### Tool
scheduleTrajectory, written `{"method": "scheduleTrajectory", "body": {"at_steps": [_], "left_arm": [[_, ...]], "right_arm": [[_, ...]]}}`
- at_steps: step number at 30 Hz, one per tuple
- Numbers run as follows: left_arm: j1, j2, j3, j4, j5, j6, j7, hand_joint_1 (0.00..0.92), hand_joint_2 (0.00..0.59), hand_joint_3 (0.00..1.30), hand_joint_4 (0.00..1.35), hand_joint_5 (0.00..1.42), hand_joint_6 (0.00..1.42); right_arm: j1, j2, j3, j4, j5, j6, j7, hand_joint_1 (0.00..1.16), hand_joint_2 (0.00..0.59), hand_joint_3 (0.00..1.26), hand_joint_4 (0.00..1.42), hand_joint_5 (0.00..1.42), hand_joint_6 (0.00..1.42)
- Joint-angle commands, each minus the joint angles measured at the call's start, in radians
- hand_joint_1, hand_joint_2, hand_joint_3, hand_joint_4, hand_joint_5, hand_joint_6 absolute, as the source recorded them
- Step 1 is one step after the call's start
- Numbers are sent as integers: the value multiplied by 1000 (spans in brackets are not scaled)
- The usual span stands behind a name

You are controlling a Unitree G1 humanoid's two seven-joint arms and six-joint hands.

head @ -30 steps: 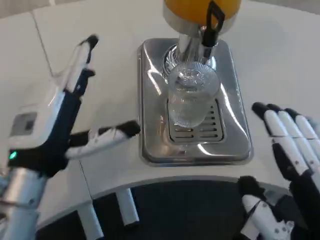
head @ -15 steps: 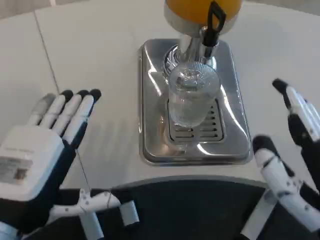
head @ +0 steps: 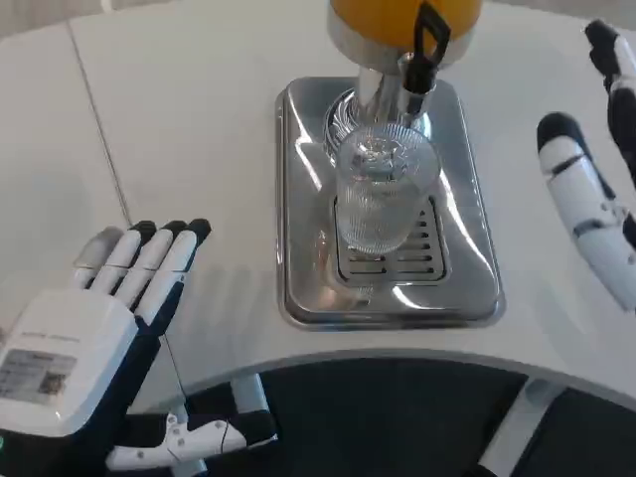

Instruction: Grasp the cup under the faucet to collect the drink, then remove the cup.

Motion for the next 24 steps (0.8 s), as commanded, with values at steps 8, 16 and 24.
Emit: {"method": "scheduleTrajectory", "body": {"at_steps": [8, 16, 24], "left_arm": [[48, -20, -14, 4, 13, -21, 0, 0, 0, 0, 0, 0, 0], [57, -19, -17, 0, 19, -29, -2, 0, 0, 0, 0, 0, 0], [68, -21, -7, -6, 21, -22, -4, 0, 0, 0, 0, 0, 0]], "right_arm": [[-20, -44, -59, -14, 116, 40, 31, 23, 489, 0, 0, 0, 0], [-62, -201, -189, 76, 327, -34, 21, 0, 452, 0, 0, 0, 0], [-41, -273, -240, 192, 460, -154, -54, 10, 449, 0, 0, 0, 0]]}}
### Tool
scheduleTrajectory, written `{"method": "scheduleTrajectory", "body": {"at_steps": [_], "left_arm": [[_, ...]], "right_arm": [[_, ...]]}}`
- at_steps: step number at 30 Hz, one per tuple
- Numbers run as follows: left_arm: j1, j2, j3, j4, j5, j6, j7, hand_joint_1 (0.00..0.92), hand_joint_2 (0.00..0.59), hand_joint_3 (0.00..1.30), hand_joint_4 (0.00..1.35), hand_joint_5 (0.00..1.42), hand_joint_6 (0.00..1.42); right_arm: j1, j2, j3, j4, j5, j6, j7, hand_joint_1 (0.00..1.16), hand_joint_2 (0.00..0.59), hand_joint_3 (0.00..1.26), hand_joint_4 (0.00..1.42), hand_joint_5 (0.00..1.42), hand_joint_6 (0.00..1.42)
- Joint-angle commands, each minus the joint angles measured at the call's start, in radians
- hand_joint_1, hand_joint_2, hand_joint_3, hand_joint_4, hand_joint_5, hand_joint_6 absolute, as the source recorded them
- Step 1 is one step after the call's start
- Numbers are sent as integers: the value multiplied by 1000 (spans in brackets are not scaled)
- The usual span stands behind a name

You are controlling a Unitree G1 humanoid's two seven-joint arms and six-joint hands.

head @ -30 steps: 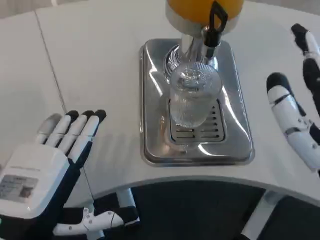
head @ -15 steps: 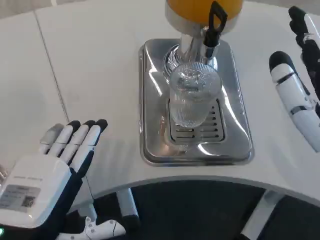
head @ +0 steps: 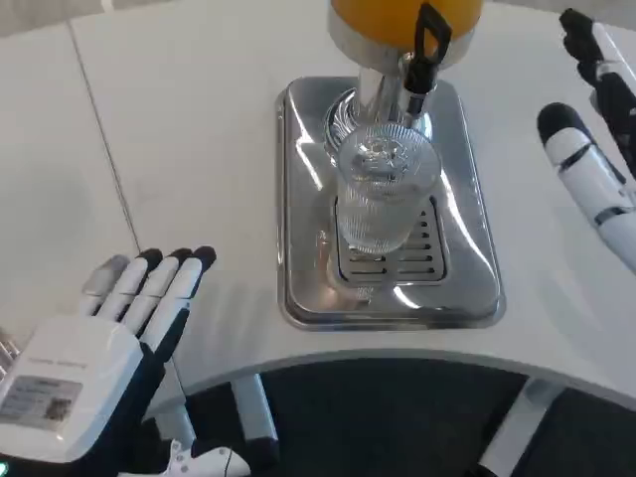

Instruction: Grasp the cup under the faucet to collect the drink, then remove the cup.

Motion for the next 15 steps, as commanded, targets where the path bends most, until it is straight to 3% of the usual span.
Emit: {"method": "scheduleTrajectory", "body": {"at_steps": [1, 7, 15], "left_arm": [[14, -6, 1, -7, 19, -1, -5, 0, 0, 0, 0, 0, 0], [10, -23, -6, -15, 31, 18, -13, 0, 0, 0, 0, 0, 0], [14, -36, -3, -17, 39, 37, -16, 0, 1, 0, 0, 0, 0]], "right_arm": [[17, -28, -17, 46, 59, -60, -53, 11, 449, 0, 0, 0, 0], [-32, -49, -7, 134, 121, -99, -102, 18, 450, 0, 0, 0, 0], [-134, -59, 38, 194, 152, -54, -138, 25, 454, 0, 0, 0, 0]]}}
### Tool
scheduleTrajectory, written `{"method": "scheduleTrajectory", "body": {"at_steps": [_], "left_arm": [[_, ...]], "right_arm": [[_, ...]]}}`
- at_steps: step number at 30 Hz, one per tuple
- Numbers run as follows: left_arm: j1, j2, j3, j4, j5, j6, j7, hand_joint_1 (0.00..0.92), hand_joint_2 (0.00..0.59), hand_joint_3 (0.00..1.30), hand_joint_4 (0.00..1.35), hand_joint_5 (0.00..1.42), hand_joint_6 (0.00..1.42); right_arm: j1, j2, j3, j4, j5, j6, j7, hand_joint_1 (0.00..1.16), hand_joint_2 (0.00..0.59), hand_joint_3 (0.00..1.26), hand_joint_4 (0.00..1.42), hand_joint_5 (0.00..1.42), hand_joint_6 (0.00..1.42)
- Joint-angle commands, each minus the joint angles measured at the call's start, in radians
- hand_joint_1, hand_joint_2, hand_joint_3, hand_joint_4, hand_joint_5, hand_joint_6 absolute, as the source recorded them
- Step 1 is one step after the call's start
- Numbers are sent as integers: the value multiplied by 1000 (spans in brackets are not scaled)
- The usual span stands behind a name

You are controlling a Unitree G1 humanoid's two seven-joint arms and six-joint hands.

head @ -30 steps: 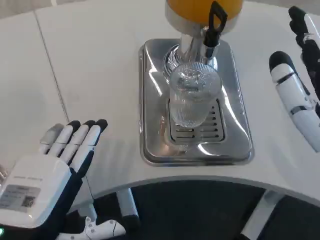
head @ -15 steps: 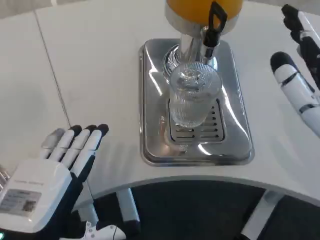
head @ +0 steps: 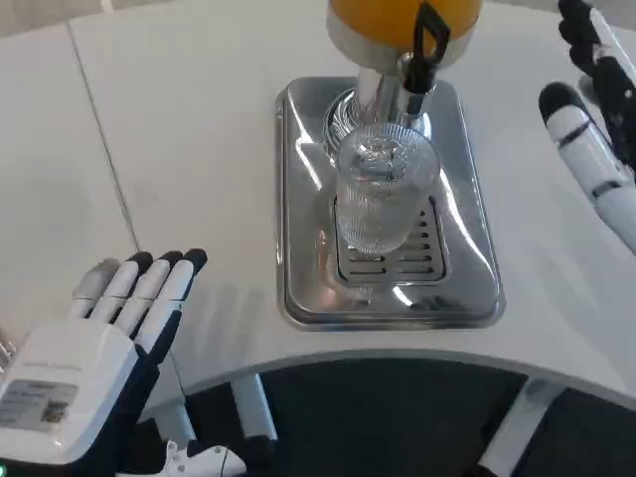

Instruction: Grasp the cup under the faucet to collect the drink, then remove the cup.

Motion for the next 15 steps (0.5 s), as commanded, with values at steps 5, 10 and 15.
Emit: {"method": "scheduleTrajectory", "body": {"at_steps": [5, 10, 15], "left_arm": [[8, -18, -6, -11, 11, 13, -12, 0, 0, 0, 0, 0, 0], [7, -21, -6, -9, 10, 16, -11, 0, 0, 0, 0, 0, 0], [11, -22, 0, -8, 7, 17, -8, 0, 0, 0, 0, 0, 0]], "right_arm": [[-96, -9, 55, 37, 28, 47, -31, 29, 458, 0, 0, 0, 0], [-130, -3, 83, 63, 44, 57, -40, 31, 460, 0, 0, 0, 0], [-152, 6, 113, 90, 59, 58, -52, 34, 460, 0, 0, 0, 0]]}}
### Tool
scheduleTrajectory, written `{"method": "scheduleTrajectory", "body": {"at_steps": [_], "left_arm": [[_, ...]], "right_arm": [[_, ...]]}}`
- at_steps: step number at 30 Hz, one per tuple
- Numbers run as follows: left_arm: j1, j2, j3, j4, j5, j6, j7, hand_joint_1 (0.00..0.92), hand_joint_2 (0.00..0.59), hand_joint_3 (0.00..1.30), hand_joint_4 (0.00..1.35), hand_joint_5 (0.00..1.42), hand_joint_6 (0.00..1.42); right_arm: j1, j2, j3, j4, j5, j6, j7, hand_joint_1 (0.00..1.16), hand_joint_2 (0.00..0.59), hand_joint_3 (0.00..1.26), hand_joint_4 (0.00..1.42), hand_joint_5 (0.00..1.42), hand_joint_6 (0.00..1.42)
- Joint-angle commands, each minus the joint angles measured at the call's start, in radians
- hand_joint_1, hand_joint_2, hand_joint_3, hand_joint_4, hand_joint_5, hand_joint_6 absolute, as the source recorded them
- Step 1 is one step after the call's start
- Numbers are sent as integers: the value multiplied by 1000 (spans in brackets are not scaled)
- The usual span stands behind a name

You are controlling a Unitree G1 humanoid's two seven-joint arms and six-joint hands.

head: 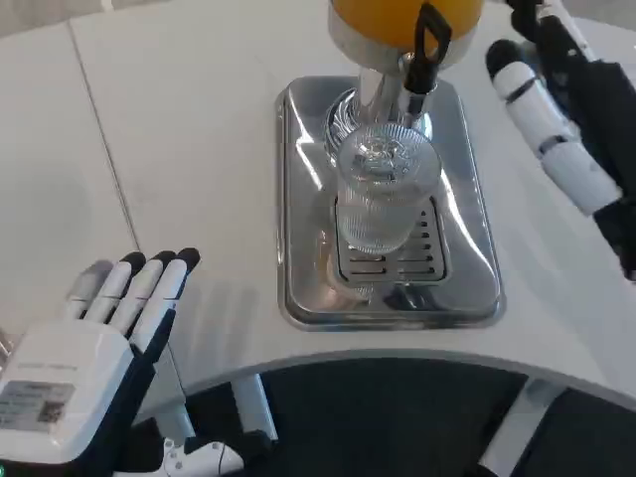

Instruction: Grasp the cup under the faucet to collect the drink, then remove the cup.

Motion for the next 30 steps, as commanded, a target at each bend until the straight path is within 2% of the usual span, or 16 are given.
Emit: {"method": "scheduleTrajectory", "body": {"at_steps": [1, 14, 30], "left_arm": [[12, -7, 1, -8, 3, 3, -7, 0, 0, 0, 0, 0, 0], [34, -9, 24, -5, -7, -4, 8, 0, 0, 0, 0, 0, 0], [36, -11, 41, 2, -15, -13, 10, 0, 0, 0, 0, 0, 0]], "right_arm": [[-17, 6, 22, 18, 21, 2, -21, 34, 461, 0, 0, 0, 0], [-18, 34, 91, 47, 43, 12, -47, 27, 471, 0, 0, 0, 0], [-58, 46, 123, 101, 47, 17, -56, 20, 482, 0, 0, 0, 0]]}}
